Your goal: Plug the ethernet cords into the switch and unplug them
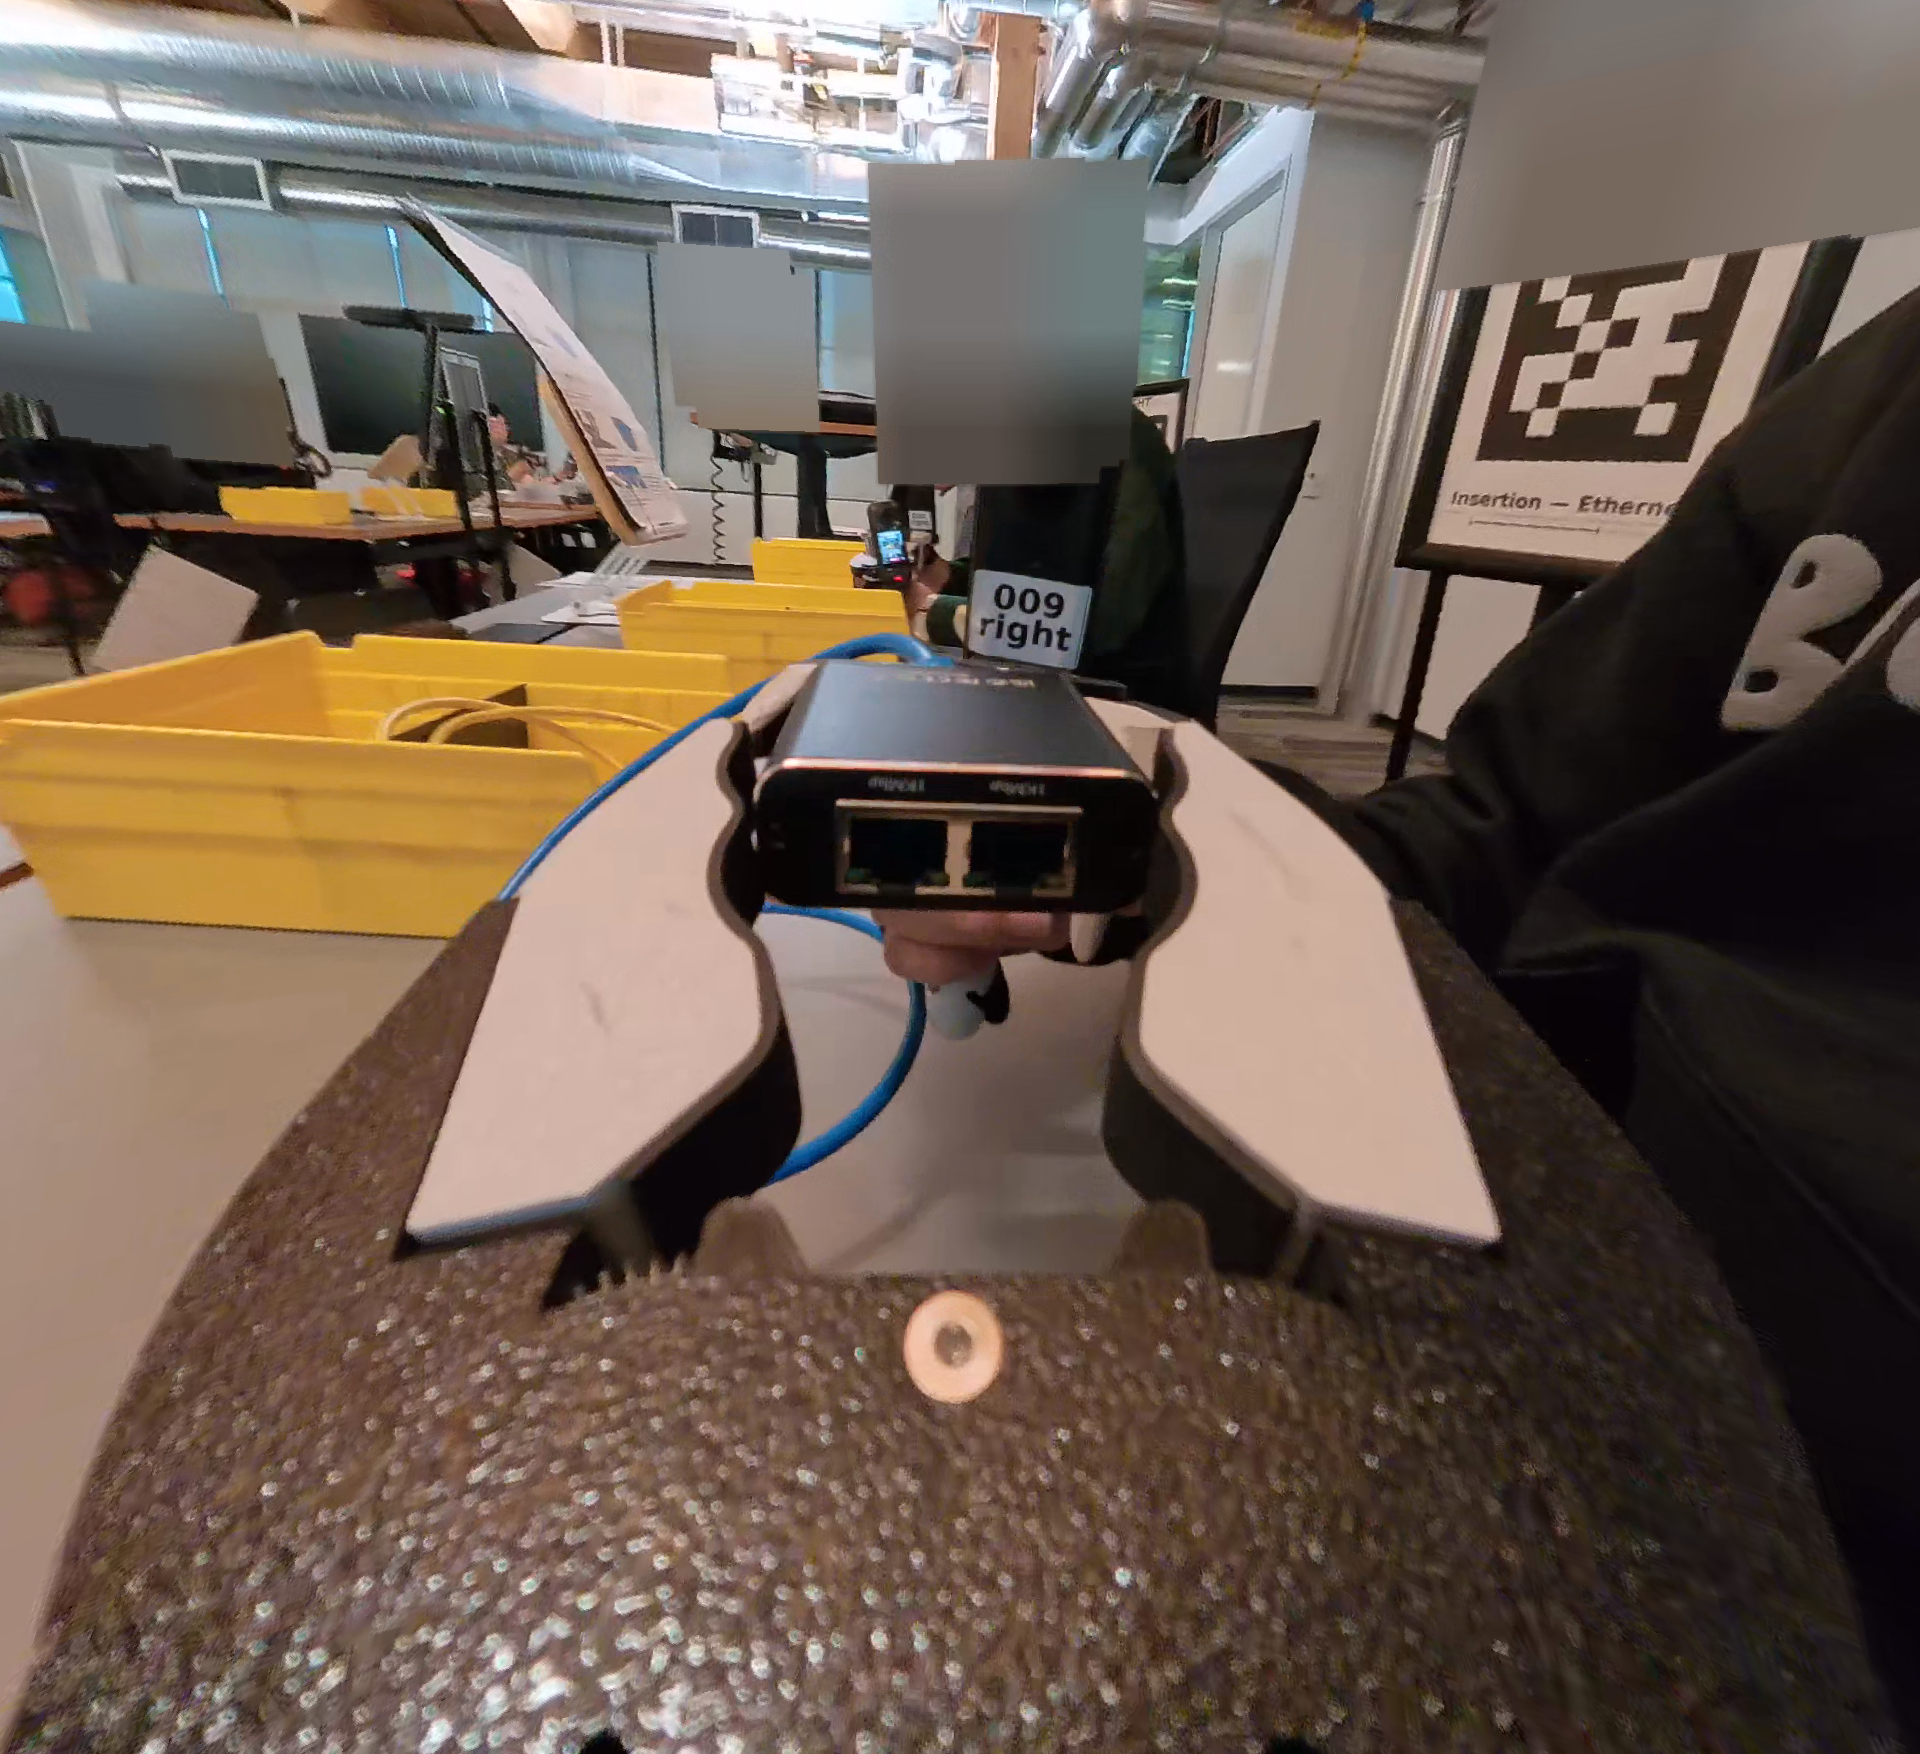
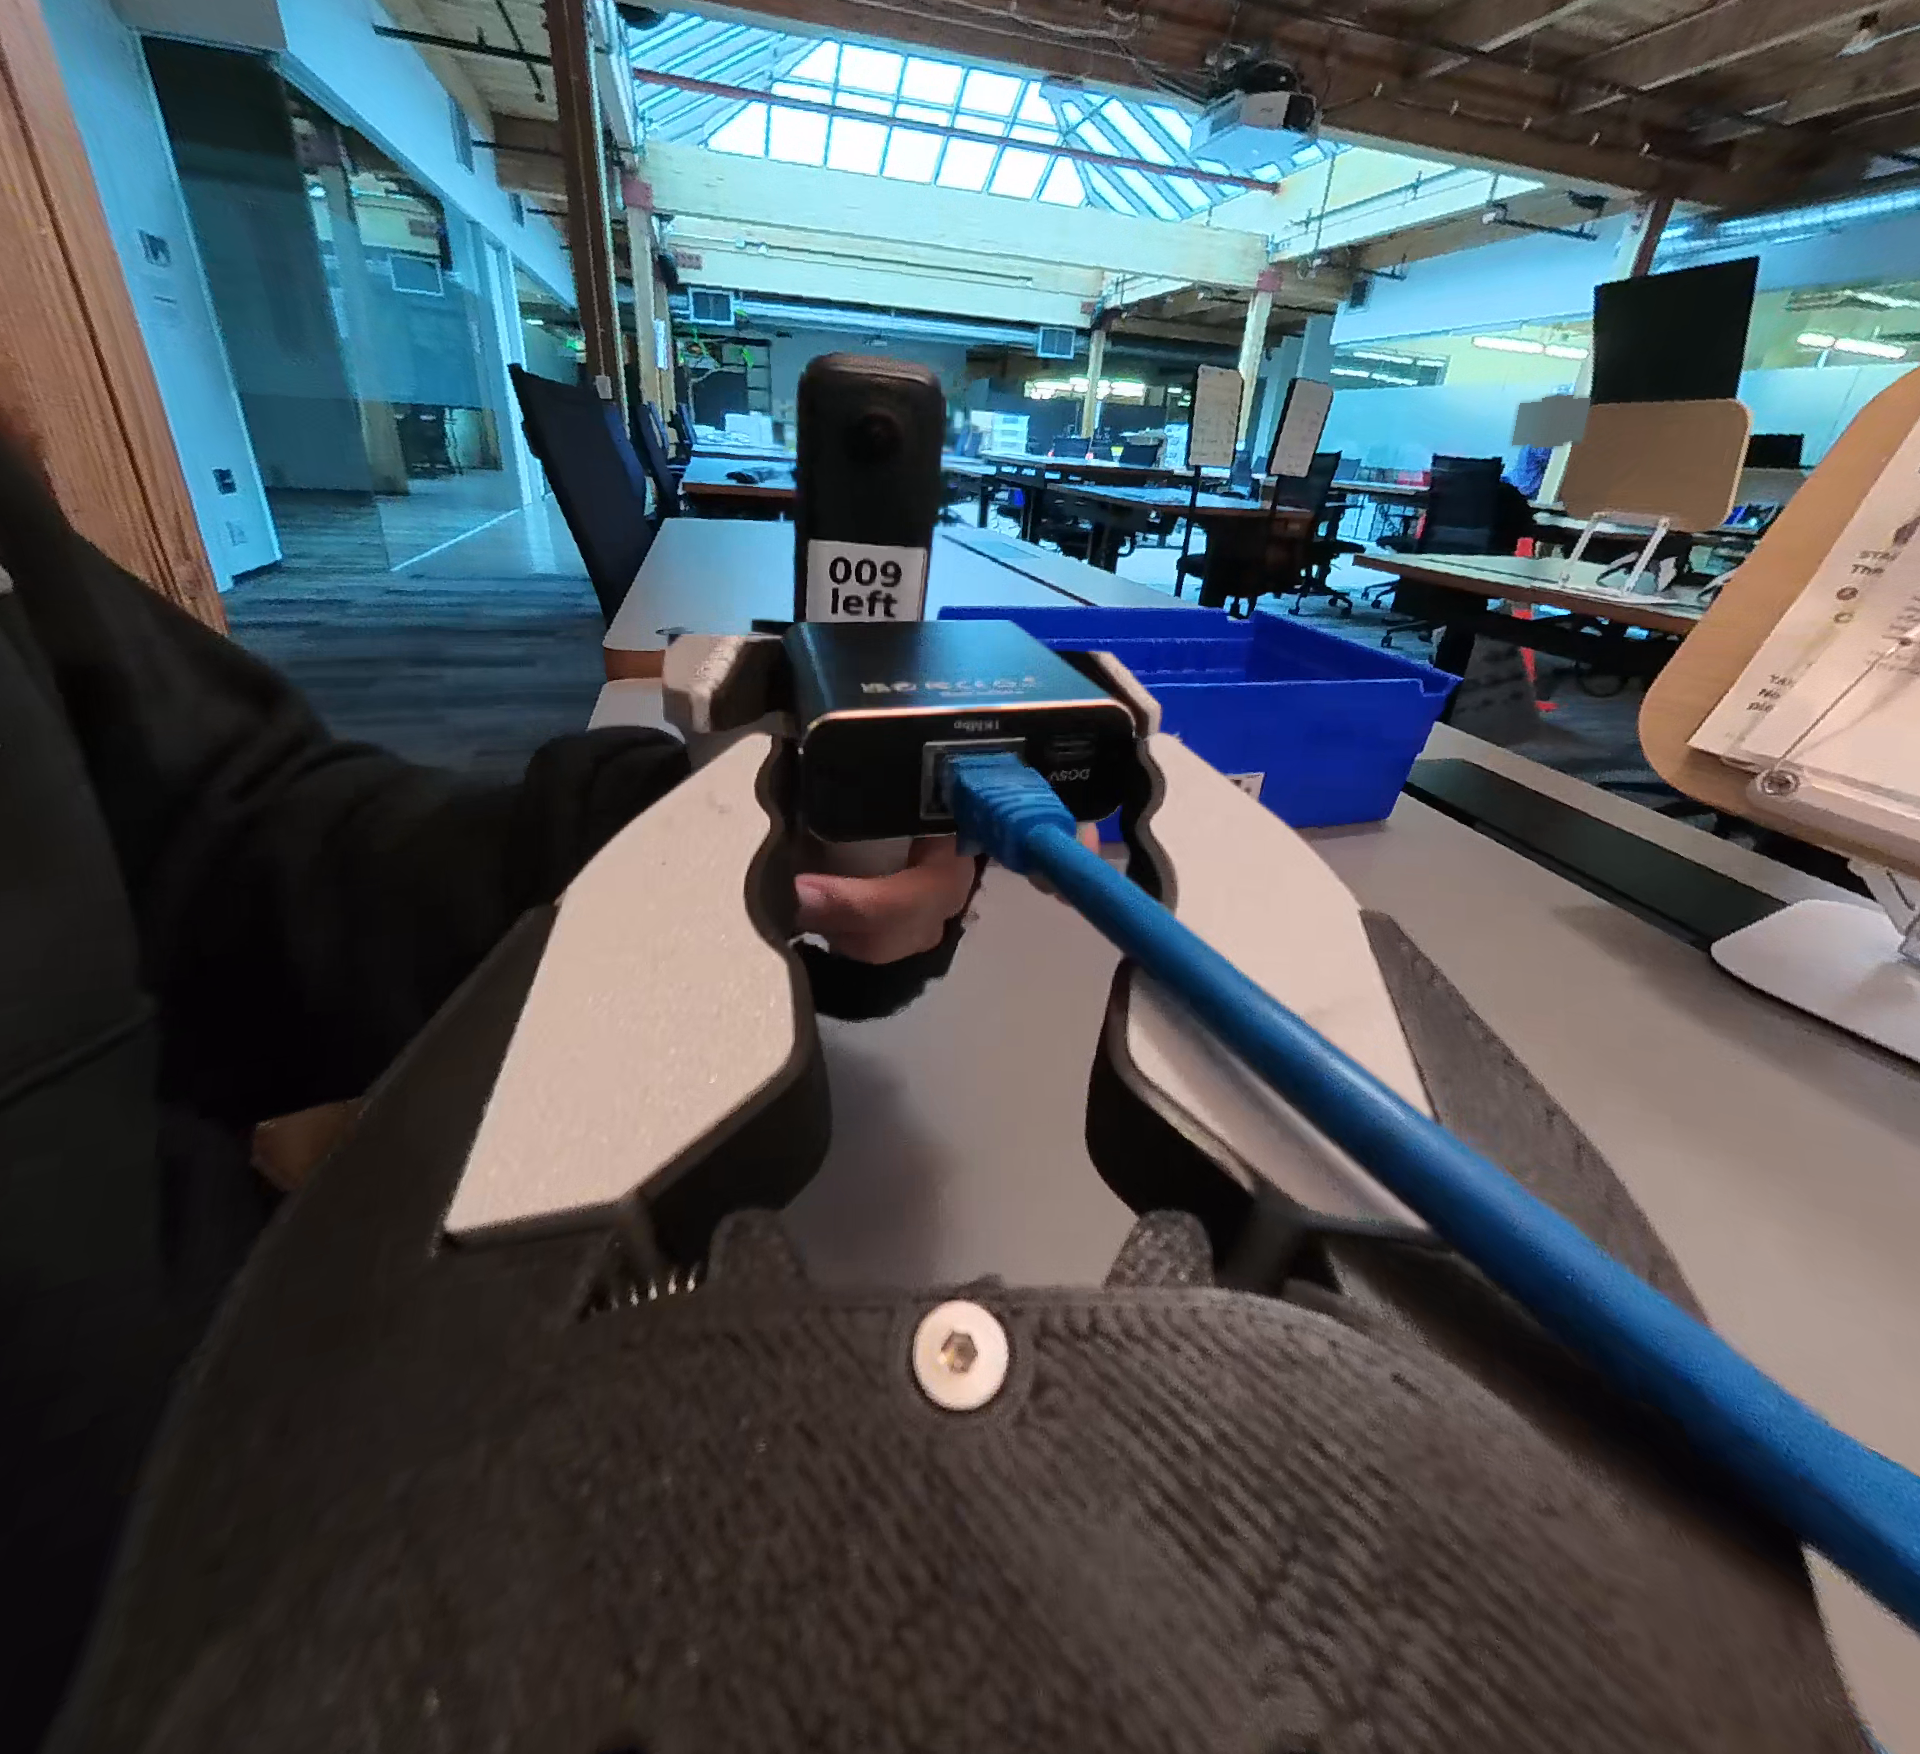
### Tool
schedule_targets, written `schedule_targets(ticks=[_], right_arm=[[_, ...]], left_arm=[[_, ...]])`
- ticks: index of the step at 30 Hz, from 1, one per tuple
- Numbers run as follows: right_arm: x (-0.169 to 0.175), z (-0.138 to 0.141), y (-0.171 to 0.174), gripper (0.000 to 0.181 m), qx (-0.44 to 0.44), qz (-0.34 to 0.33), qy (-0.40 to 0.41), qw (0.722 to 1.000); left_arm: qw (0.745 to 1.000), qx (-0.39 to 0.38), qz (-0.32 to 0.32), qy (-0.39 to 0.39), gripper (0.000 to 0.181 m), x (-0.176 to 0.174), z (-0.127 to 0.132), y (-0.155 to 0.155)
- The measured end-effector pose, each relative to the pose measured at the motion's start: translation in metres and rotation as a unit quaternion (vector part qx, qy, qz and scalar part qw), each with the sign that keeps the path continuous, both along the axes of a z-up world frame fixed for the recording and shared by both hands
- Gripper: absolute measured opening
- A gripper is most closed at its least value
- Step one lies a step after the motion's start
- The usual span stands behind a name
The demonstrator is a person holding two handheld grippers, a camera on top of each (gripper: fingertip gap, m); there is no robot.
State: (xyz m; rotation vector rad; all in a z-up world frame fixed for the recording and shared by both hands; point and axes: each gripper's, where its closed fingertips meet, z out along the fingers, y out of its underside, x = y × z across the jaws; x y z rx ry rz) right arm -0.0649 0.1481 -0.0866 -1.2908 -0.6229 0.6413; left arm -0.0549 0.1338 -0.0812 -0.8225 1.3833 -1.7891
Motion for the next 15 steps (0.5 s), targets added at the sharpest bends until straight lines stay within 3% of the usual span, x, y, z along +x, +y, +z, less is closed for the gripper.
schedule_targets(ticks=[4, 8, 15], right_arm=[[0.002, 0.001, -0.003, 0.059, -0.006, 0.008, -0.026, 1.0], [0.009, 0.015, -0.011, 0.056, 0.006, 0.028, 0.018, 0.999], [0.005, 0.011, -0.014, 0.041, 0.017, 0.021, -0.041, 0.999]], left_arm=[[0.999, 0.042, 0.015, 0.001, 0.071, 0.001, -0.004, -0.001], [0.999, 0.027, 0.001, -0.023, 0.07, -0.003, 0.004, -0.004], [0.998, 0.067, 0.02, -0.005, 0.07, -0.003, -0.006, 0.003]])
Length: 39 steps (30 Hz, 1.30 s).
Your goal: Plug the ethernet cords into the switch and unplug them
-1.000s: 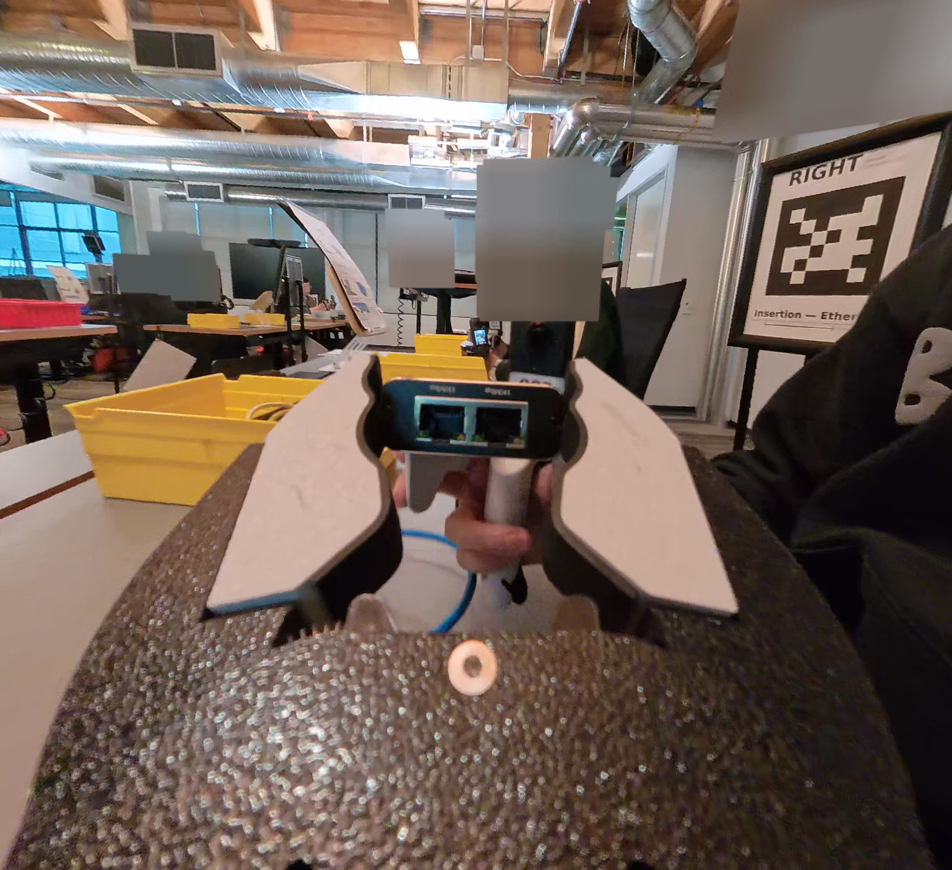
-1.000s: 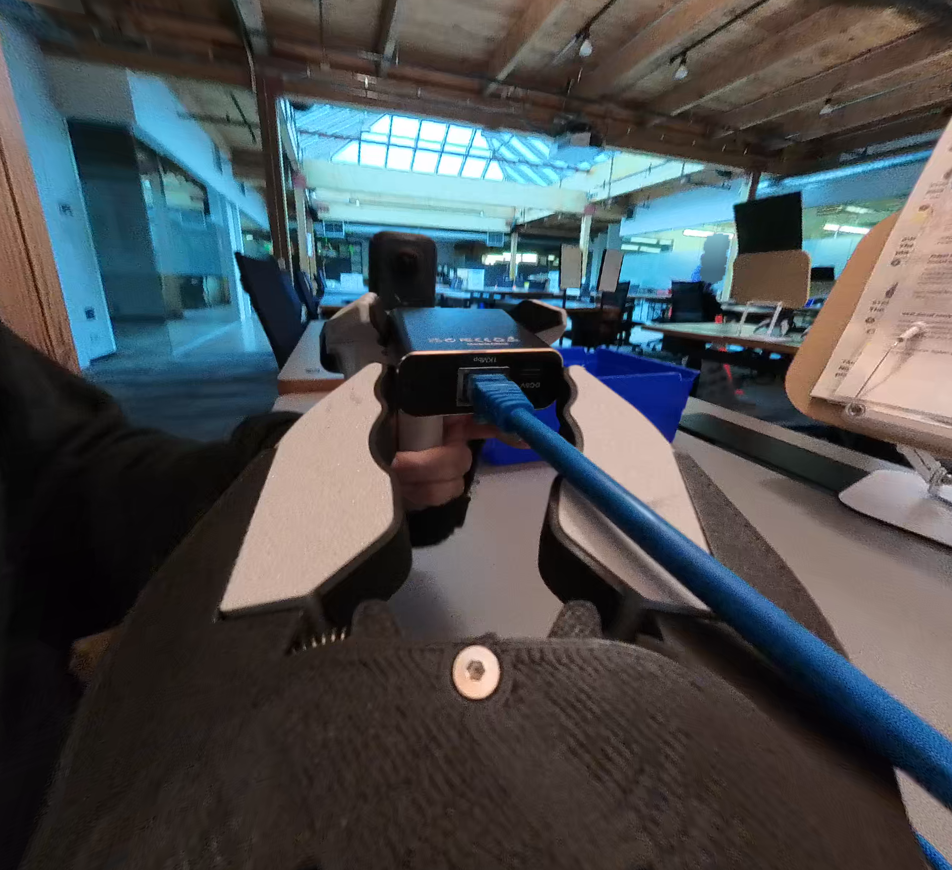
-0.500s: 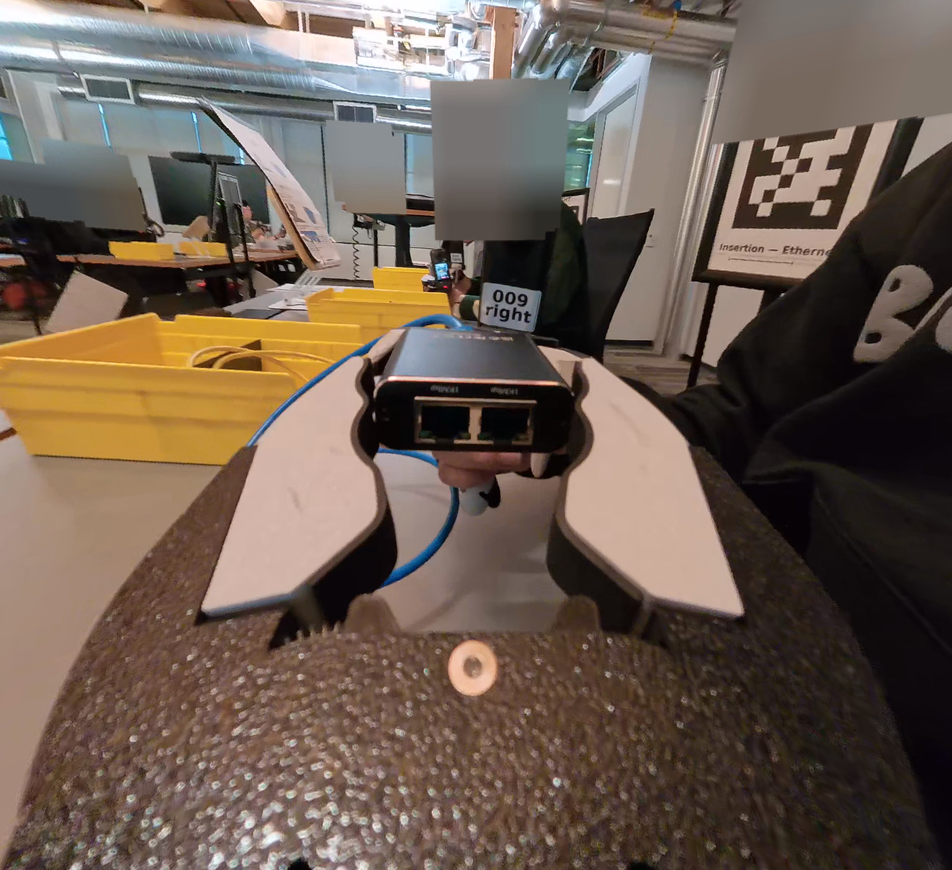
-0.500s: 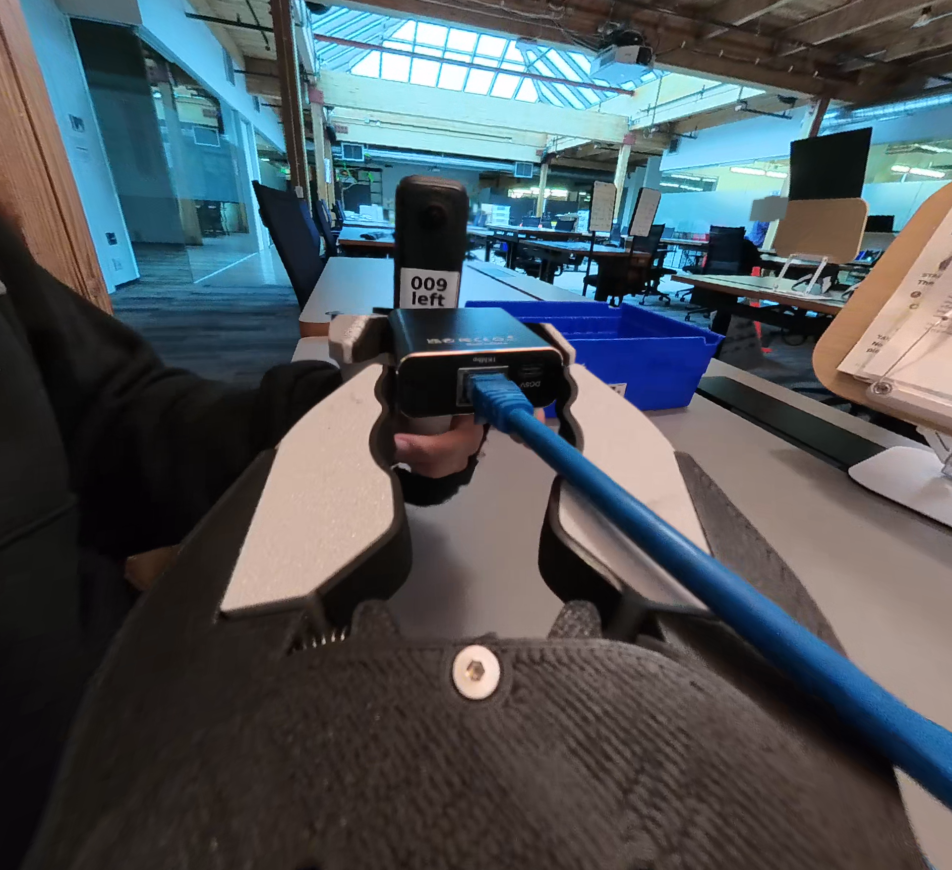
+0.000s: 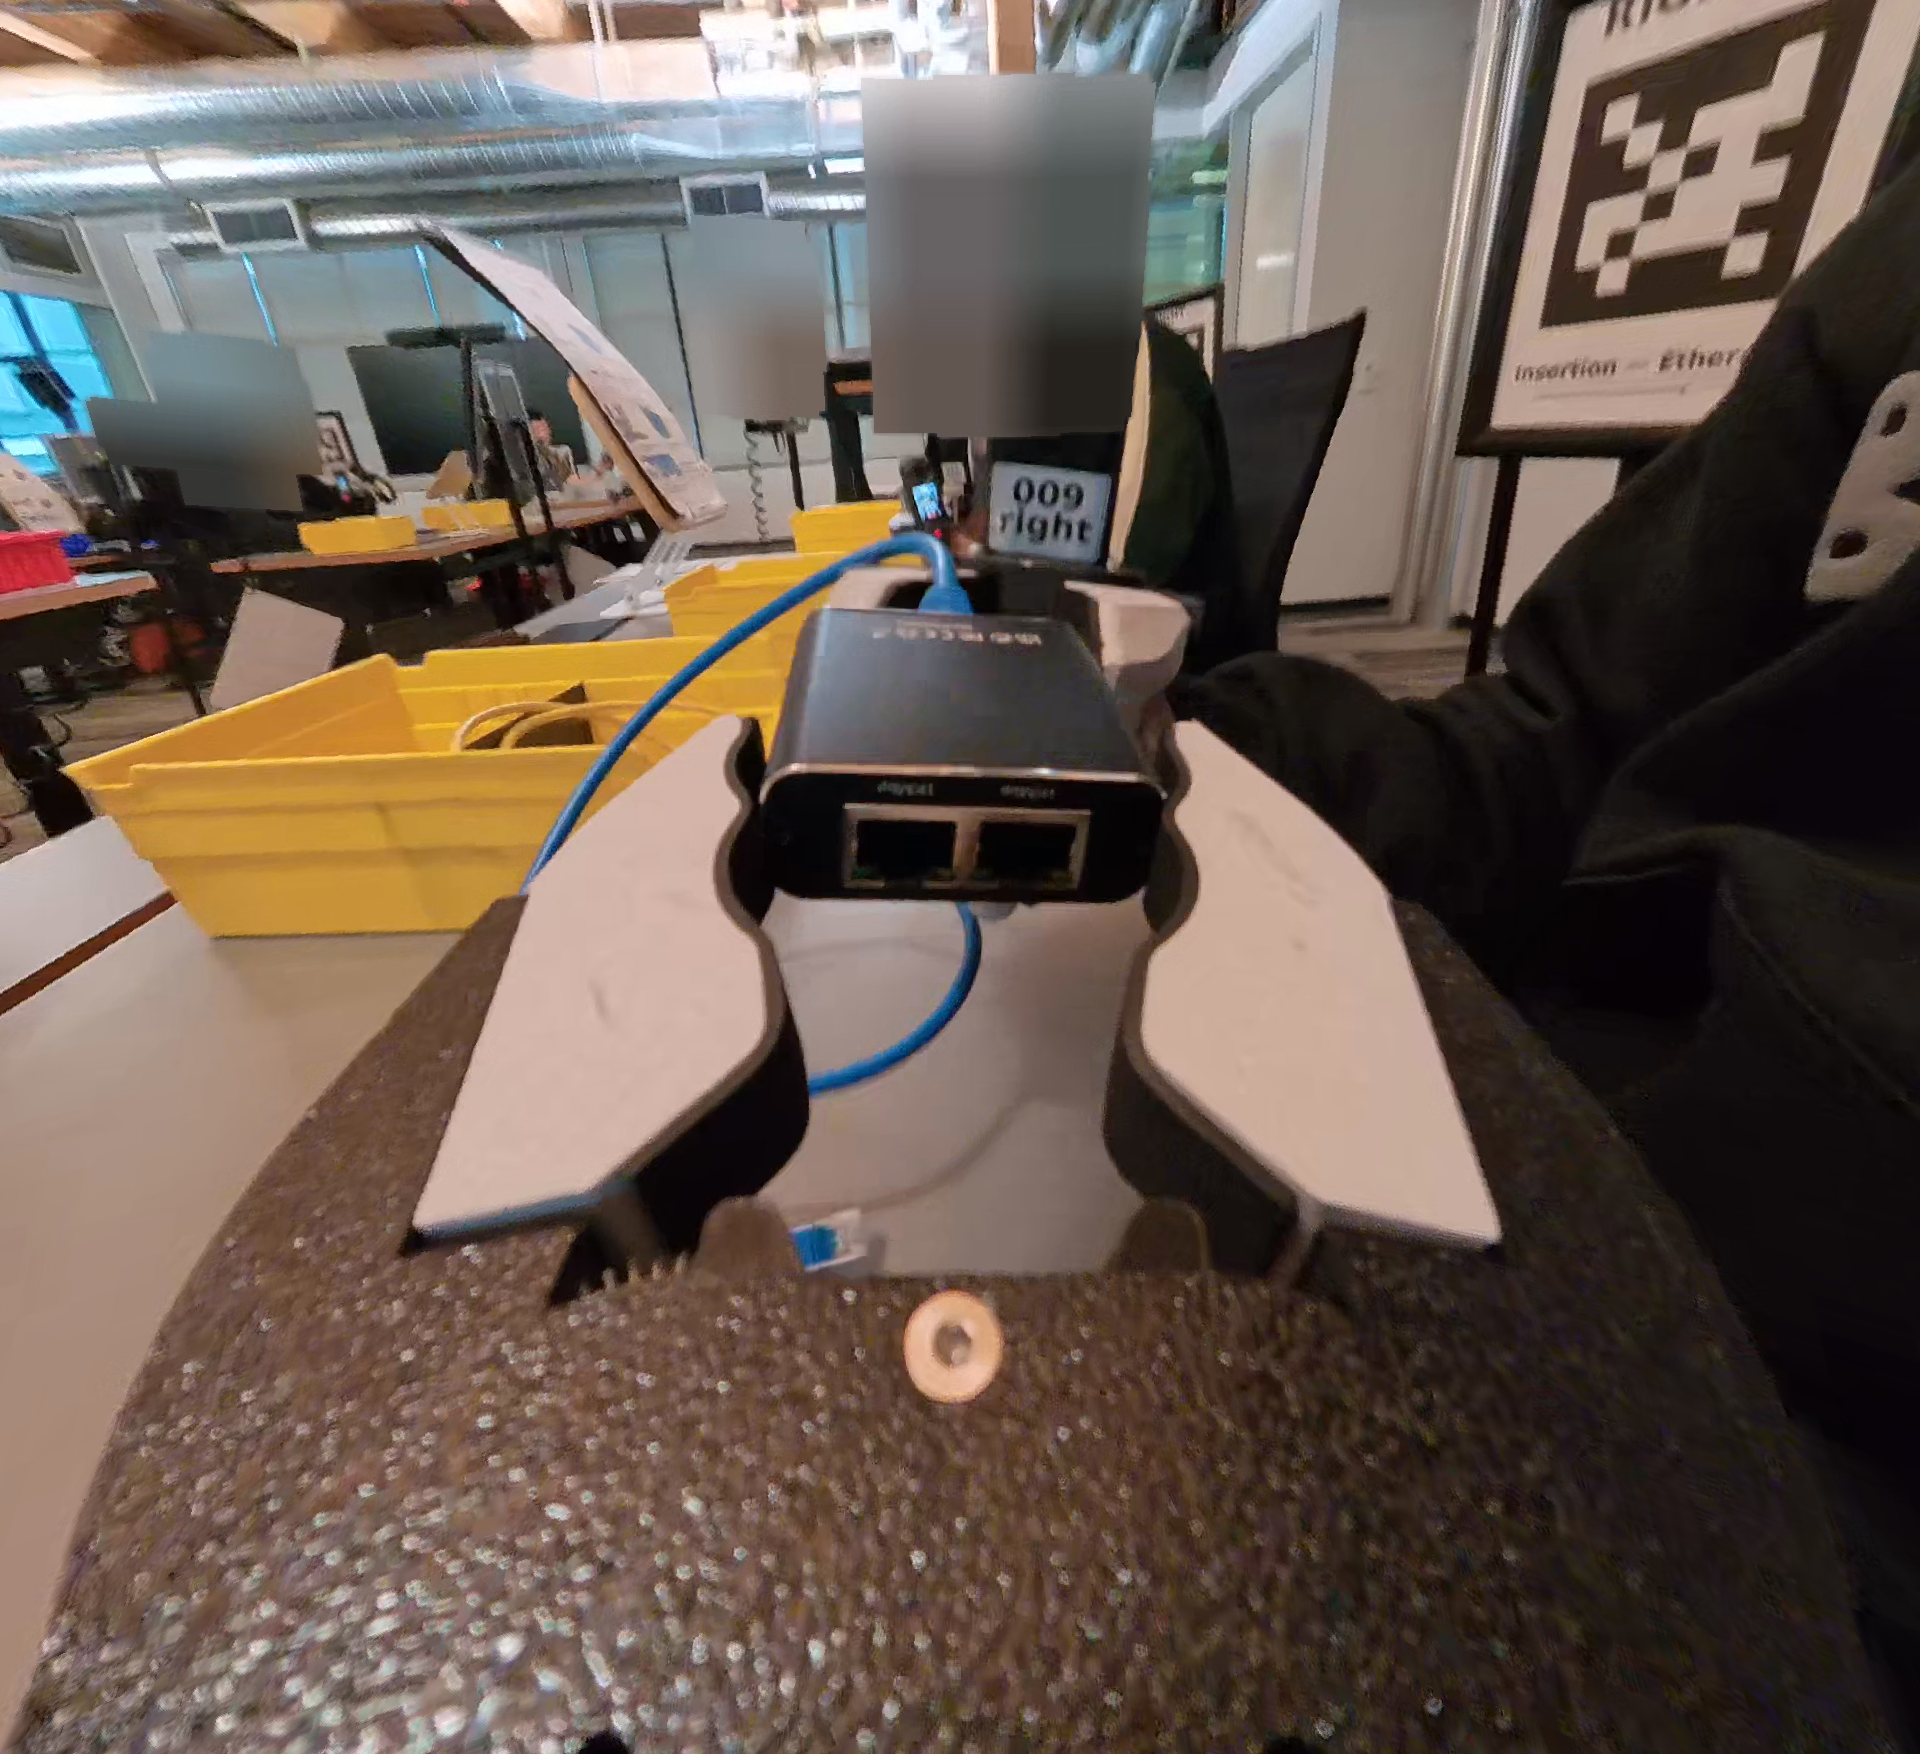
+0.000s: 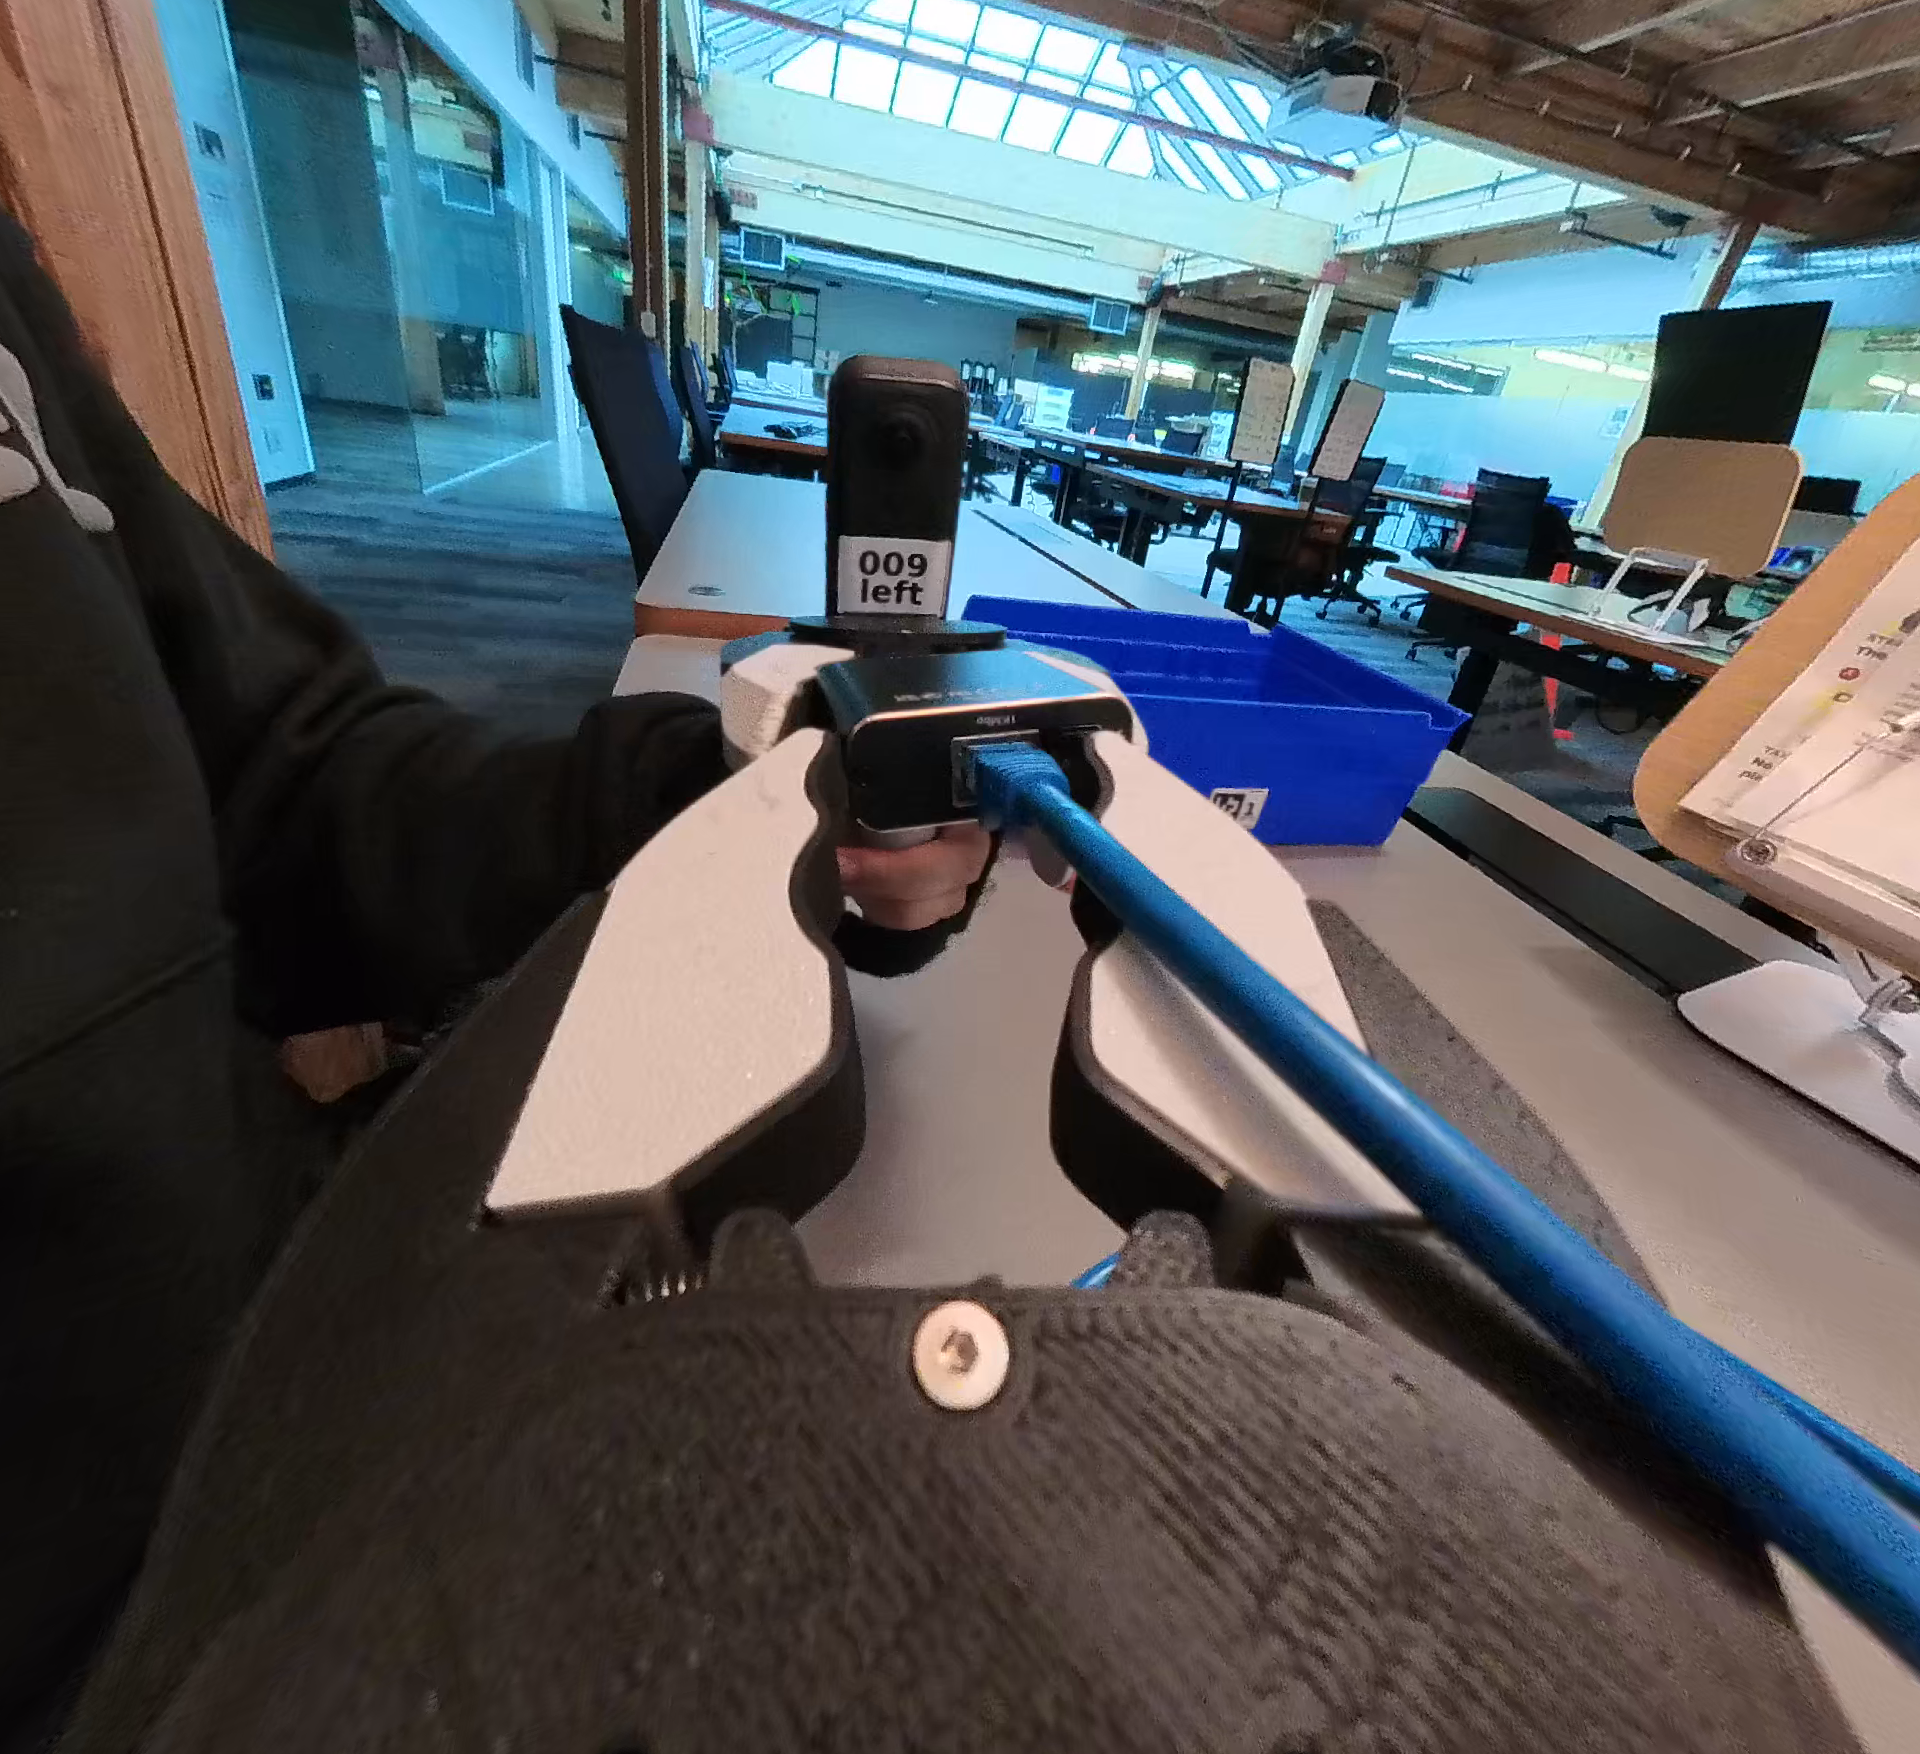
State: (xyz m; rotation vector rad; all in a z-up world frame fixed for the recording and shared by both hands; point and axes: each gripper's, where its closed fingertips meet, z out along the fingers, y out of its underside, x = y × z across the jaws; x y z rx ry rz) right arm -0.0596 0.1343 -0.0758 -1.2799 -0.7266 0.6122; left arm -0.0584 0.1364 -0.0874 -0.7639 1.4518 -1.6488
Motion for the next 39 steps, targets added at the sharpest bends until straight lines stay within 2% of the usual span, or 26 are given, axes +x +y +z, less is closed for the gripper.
schedule_targets(ticks=[5, 8, 11, 12, 14, 16, 17, 18, 20, 24, 28, 31, 35, 39], right_arm=[[-0.002, 0.003, 0.001, 0.047, 0.009, -0.004, 0.025, 1.0], [0.002, 0.001, 0.01, 0.076, -0.01, -0.03, 0.044, 0.999], [-0.006, -0.003, 0.011, 0.08, -0.107, 0.011, 0.101, 0.989], [-0.007, -0.003, 0.014, 0.076, -0.147, 0.012, 0.131, 0.98], [-0.008, 0.001, 0.017, 0.087, -0.228, 0.025, 0.227, 0.946], [-0.01, 0.007, 0.015, 0.074, -0.296, 0.082, 0.316, 0.898], [-0.011, 0.006, 0.015, 0.07, -0.32, 0.1, 0.337, 0.88], [-0.011, -0.001, 0.018, 0.059, -0.342, 0.094, 0.34, 0.871], [-0.011, -0.012, 0.02, 0.037, -0.353, 0.085, 0.322, 0.874], [-0.008, -0.016, 0.024, 0.026, -0.328, 0.075, 0.322, 0.885], [0.0, -0.014, 0.033, 0.025, -0.326, 0.045, 0.359, 0.873], [0.001, -0.011, 0.037, 0.024, -0.316, 0.013, 0.383, 0.868], [-0.005, -0.009, 0.038, 0.024, -0.315, 0.009, 0.398, 0.862], [-0.006, -0.01, 0.037, 0.024, -0.322, 0.005, 0.372, 0.871]], left_arm=[[1.0, -0.008, -0.009, -0.018, 0.069, -0.005, 0.008, -0.001], [1.0, 0.003, -0.011, -0.024, 0.069, -0.005, 0.007, -0.003], [0.997, 0.057, 0.014, -0.048, 0.069, -0.005, 0.005, -0.004], [0.995, 0.078, 0.027, -0.053, 0.069, -0.004, 0.004, -0.004], [0.988, 0.132, 0.064, -0.057, 0.069, -0.001, 0.0, 0.0], [0.979, 0.175, 0.088, -0.06, 0.069, 0.001, -0.004, 0.002], [0.975, 0.19, 0.097, -0.062, 0.069, 0.002, -0.004, 0.002], [0.973, 0.197, 0.097, -0.067, 0.069, 0.002, -0.004, 0.001], [0.973, 0.203, 0.089, -0.07, 0.069, 0.001, -0.006, -0.002], [0.967, 0.229, 0.097, -0.061, 0.069, 0.002, -0.012, 0.0], [0.959, 0.246, 0.14, -0.024, 0.068, 0.01, -0.022, 0.012], [0.956, 0.233, 0.177, -0.038, 0.073, 0.015, -0.016, 0.017], [0.95, 0.209, 0.229, -0.046, 0.076, 0.024, -0.013, 0.024], [0.949, 0.215, 0.228, -0.046, 0.076, 0.024, -0.014, 0.024]])
